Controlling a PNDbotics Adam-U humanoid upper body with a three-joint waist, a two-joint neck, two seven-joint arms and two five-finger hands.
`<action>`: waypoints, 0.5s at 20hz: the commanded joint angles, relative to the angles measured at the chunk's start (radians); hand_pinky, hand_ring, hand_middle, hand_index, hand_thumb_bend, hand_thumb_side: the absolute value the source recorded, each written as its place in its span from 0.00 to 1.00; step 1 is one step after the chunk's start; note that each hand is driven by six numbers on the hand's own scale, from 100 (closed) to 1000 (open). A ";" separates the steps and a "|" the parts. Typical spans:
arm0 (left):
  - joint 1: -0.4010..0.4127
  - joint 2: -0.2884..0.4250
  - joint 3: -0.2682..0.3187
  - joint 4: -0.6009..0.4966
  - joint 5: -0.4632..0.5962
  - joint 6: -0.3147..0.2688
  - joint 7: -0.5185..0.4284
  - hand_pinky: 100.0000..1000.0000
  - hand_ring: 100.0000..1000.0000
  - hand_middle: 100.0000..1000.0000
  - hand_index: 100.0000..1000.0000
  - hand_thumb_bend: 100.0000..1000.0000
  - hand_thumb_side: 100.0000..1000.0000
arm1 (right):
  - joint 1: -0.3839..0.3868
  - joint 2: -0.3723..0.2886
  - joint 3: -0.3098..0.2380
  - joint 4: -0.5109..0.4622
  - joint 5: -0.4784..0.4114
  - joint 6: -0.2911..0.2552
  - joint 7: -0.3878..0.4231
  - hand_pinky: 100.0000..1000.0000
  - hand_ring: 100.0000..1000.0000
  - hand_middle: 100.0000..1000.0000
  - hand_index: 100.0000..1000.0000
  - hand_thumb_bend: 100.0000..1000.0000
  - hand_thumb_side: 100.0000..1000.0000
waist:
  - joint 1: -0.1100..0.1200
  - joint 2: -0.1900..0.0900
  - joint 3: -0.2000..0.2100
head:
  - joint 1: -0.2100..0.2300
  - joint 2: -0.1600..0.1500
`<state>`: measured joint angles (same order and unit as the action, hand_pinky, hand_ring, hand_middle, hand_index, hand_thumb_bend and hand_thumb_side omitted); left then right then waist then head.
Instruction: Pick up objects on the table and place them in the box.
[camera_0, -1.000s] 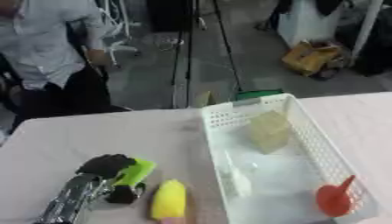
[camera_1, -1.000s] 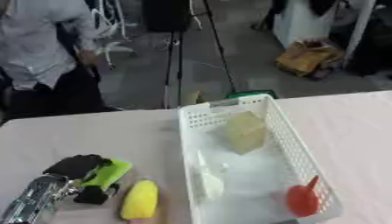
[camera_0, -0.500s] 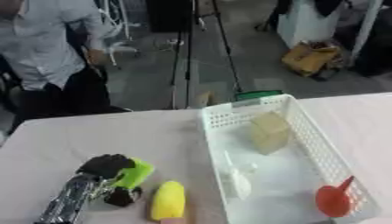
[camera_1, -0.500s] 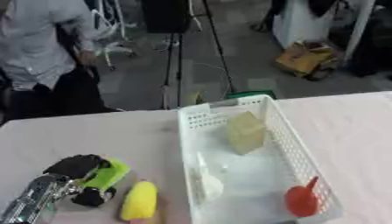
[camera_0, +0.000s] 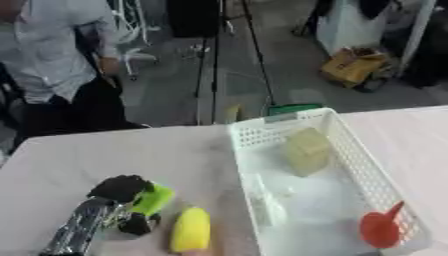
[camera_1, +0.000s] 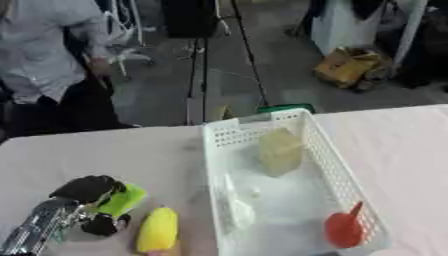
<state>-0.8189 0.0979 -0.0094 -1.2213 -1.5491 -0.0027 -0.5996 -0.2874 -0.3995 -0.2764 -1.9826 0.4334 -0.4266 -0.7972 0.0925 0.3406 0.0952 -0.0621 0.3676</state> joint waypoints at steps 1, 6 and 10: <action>-0.012 0.024 -0.002 -0.006 0.003 0.005 0.012 0.36 0.62 0.64 0.81 0.29 0.35 | -0.010 -0.015 -0.003 -0.017 -0.008 -0.024 -0.026 0.89 0.85 0.63 0.72 0.00 1.00 | -0.005 -0.016 0.000 | 0.002 -0.011; -0.013 0.024 -0.002 -0.005 0.015 0.014 0.025 0.33 0.59 0.57 0.76 0.24 0.31 | -0.011 -0.015 -0.002 -0.017 -0.007 -0.024 -0.025 0.89 0.85 0.63 0.72 0.00 1.00 | -0.005 -0.014 0.000 | 0.003 -0.011; -0.014 0.023 -0.004 -0.007 0.024 0.018 0.036 0.31 0.56 0.53 0.71 0.18 0.28 | -0.012 -0.015 -0.002 -0.017 -0.008 -0.023 -0.025 0.89 0.85 0.63 0.72 0.00 1.00 | -0.004 -0.015 0.000 | 0.003 -0.013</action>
<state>-0.8189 0.0979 -0.0099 -1.2203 -1.5310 0.0139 -0.5697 -0.2902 -0.3995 -0.2764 -1.9826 0.4332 -0.4267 -0.7972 0.0930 0.3422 0.0951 -0.0619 0.3667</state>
